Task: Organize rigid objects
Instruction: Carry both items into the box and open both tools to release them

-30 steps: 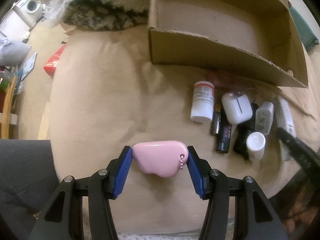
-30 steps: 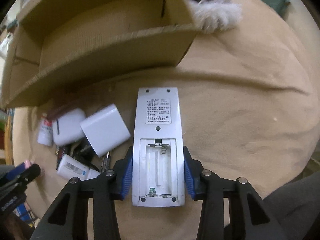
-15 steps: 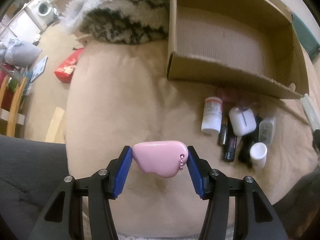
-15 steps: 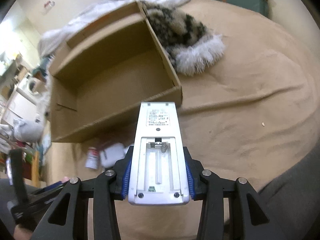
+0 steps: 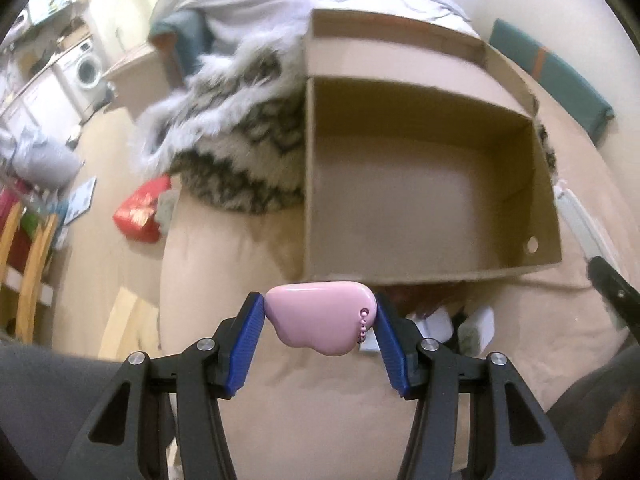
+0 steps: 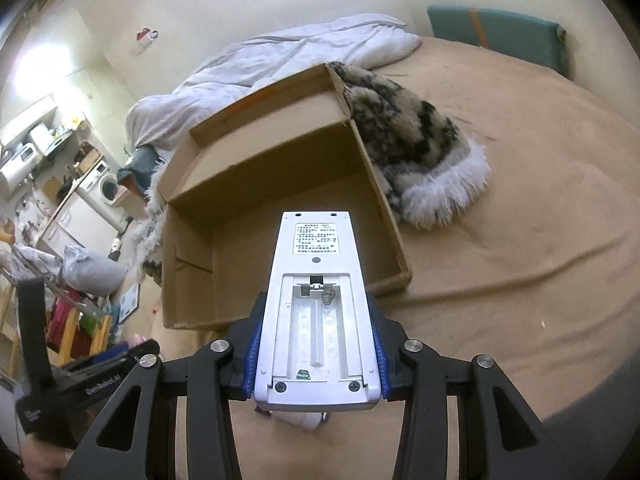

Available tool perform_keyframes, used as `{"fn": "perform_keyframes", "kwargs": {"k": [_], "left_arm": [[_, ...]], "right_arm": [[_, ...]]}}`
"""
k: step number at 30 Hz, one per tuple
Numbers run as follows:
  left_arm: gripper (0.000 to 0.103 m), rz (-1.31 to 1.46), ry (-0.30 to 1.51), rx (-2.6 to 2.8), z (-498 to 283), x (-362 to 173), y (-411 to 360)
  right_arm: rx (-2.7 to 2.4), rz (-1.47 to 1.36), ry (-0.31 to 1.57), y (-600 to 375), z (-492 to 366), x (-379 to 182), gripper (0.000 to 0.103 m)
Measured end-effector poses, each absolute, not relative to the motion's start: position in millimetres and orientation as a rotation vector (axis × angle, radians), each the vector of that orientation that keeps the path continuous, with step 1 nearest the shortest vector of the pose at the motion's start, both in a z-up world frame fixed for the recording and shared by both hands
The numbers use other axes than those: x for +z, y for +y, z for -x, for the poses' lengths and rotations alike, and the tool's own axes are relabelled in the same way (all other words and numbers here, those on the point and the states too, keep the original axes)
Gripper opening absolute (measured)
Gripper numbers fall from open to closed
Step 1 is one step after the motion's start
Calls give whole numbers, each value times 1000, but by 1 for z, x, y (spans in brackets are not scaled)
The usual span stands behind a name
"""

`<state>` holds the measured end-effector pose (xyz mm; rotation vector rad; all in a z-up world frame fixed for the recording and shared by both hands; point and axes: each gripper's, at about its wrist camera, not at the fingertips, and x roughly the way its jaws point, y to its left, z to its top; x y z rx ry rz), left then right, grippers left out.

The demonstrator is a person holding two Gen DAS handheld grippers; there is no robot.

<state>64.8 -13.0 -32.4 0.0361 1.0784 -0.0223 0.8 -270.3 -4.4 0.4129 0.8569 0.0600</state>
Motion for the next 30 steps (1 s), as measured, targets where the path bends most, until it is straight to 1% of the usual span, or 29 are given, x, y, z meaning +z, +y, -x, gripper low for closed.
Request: {"fn": "perform_keyframes", "kwargs": {"k": [7, 18, 23, 26, 30], "left_arm": [[51, -61, 1116, -68, -113, -35, -33], [51, -168, 1136, -65, -173, -64, -65], [51, -213, 1120, -79, -179, -82, -73], [51, -255, 1085, -73, -174, -89, -75], [51, -241, 1098, -73, -177, -98, -72]], "right_arm": [[88, -408, 874, -269, -38, -5, 45], [135, -251, 958, -242, -121, -28, 45], [132, -171, 991, -230, -149, -48, 45], [128, -156, 988, -229, -153, -56, 45], [97, -141, 1017, -232, -155, -69, 45]]}}
